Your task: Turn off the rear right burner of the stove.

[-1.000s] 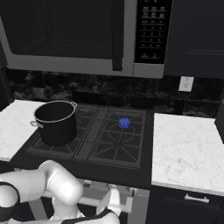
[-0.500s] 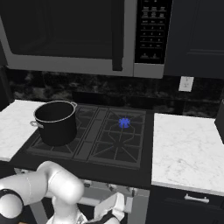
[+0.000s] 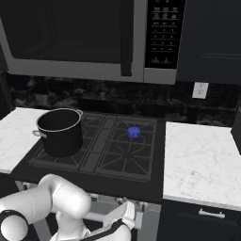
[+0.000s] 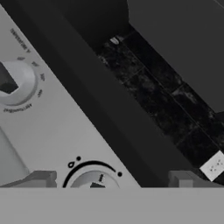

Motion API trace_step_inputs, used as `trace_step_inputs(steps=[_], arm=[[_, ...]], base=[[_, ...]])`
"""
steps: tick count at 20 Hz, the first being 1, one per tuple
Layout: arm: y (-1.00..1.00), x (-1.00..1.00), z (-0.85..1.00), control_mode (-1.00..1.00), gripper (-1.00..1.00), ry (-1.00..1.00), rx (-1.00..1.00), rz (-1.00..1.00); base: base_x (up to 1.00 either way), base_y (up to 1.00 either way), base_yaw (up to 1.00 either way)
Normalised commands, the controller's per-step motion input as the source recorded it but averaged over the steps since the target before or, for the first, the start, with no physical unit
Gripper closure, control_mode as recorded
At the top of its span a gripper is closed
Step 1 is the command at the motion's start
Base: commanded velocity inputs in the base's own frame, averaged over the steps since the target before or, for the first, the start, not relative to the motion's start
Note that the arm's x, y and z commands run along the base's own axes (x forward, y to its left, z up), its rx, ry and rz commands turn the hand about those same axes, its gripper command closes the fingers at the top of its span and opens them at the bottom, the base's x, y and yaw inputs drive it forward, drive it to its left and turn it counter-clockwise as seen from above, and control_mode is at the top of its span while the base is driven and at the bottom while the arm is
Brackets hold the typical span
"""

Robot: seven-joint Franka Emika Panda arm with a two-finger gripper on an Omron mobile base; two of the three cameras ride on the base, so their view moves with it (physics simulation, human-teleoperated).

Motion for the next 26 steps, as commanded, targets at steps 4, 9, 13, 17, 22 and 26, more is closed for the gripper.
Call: trace_step_inputs(steps=[4,9,13,17,22,26], arm=[[0.0,0.0,-0.42,-1.0,-1.0,0.0,0.01,0.0],[-0.05,0.0,-0.35,-1.0,-1.0,0.0,0.06,0.0],[0.0,0.26,0.0,-1.0,-1.0,0.0,0.06,0.0],[-0.13,0.29,-0.01,-1.0,-1.0,0.02,0.0,0.0],[-0.02,0.33,0.0,-1.0,-1.0,0.05,0.02,-0.02],[0.04,0.18,0.01,-1.0,-1.0,0.0,0.0,-0.01]], base=[[0.0,0.0,0.0],[0.0,0.0,0.0],[0.0,0.0,0.0],[0.0,0.0,0.0],[0.0,0.0,0.0],[0.0,0.0,0.0]])
